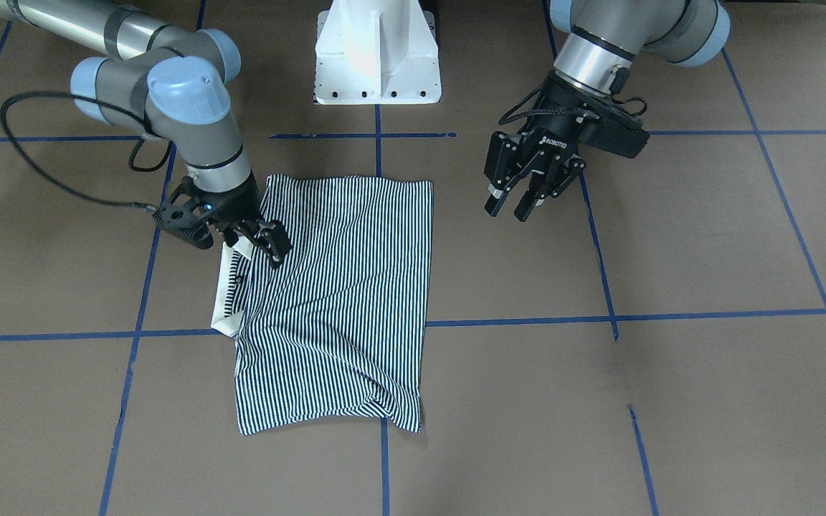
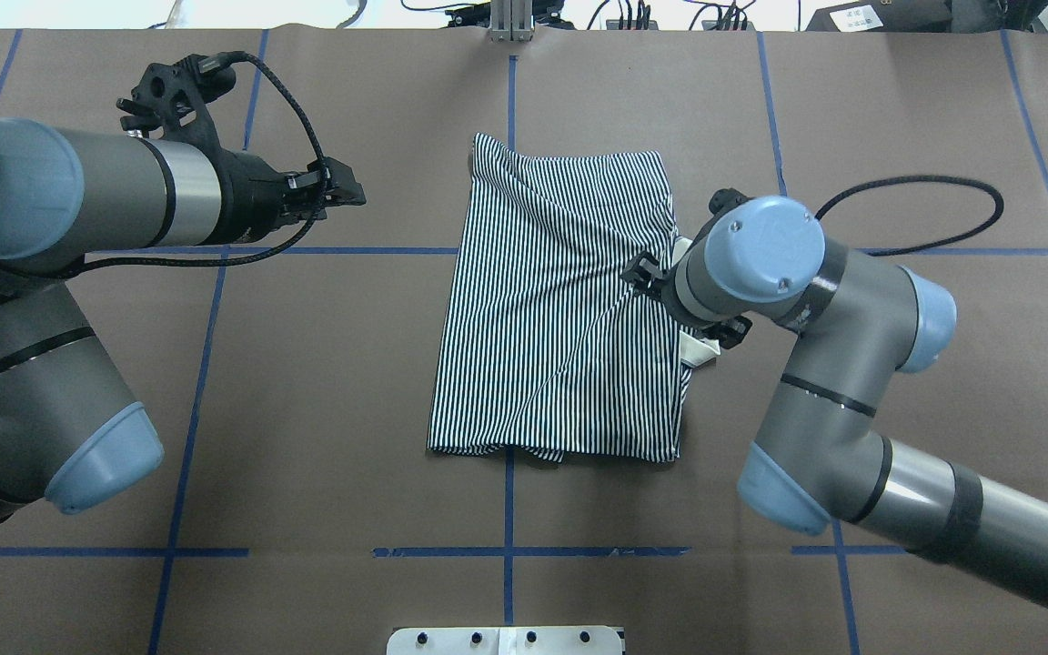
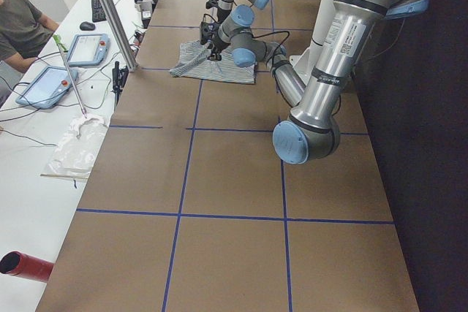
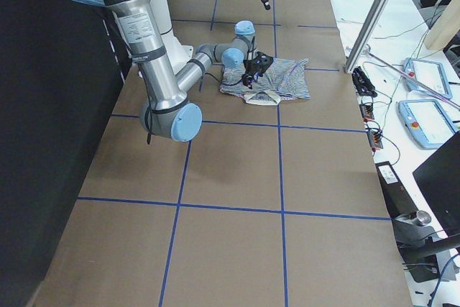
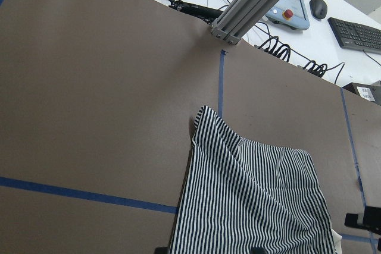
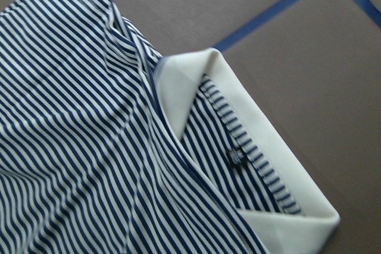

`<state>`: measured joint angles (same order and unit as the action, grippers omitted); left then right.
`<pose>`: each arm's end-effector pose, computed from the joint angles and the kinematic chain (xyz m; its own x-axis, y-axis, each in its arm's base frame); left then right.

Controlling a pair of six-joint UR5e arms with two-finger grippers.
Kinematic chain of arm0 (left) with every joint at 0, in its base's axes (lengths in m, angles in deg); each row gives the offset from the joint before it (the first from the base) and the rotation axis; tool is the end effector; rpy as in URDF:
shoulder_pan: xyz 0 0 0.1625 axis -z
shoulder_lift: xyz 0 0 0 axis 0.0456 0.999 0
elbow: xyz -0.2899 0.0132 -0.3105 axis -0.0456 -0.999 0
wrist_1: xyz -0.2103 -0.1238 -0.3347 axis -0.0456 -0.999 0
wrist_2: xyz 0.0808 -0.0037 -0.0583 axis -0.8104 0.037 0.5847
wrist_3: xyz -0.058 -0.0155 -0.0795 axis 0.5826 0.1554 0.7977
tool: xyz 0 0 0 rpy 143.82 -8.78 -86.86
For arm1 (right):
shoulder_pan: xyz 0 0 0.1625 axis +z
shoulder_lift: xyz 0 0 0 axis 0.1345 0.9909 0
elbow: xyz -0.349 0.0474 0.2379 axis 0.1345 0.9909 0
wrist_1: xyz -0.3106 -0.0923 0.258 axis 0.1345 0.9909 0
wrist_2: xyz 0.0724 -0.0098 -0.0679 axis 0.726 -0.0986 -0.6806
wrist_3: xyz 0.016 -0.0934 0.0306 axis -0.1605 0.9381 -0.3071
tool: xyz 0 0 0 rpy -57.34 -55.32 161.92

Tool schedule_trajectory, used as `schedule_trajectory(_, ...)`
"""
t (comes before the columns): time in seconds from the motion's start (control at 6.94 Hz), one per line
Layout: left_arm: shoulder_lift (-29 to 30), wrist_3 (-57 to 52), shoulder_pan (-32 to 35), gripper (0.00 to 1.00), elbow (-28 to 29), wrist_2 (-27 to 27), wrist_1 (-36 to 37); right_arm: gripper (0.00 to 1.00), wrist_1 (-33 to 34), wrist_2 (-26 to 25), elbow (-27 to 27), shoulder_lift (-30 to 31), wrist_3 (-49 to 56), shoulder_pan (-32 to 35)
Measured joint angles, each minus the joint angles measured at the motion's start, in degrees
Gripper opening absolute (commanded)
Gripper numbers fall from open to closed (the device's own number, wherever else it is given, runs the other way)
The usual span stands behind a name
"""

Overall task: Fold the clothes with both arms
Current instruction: 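Release and move the right gripper to the shirt edge nearest the robot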

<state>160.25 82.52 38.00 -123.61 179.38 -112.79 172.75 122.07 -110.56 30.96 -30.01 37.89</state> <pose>0.3554 -0.4579 0.2087 0.2988 -0.0759 -0.9513 0.4806 0.8732 0.0813 -0.4816 -0.4193 0.3056 0.4829 0.5948 0.6427 -0.5765 0.7684 -0.2779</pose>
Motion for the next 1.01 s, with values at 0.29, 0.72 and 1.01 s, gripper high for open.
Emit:
schedule_trajectory(0.29, 0.2, 0.0, -0.1, 0.55, 1.3, 0.3, 0.7, 0.92, 5.5, -4.6, -3.6, 1.4, -8.8, -6.8)
schedule_trajectory(0.72, 1.0, 0.0, -0.2, 0.55, 2.6, 0.3, 0.7, 0.8, 6.3, -6.4, -4.1, 3.2, -13.6, -11.9)
schedule_trajectory(1.01, 1.1, 0.0, -0.2, 0.55, 2.6, 0.4, 0.7, 0.36, 6.3, -6.9, -4.0, 3.7, -14.5, -13.1)
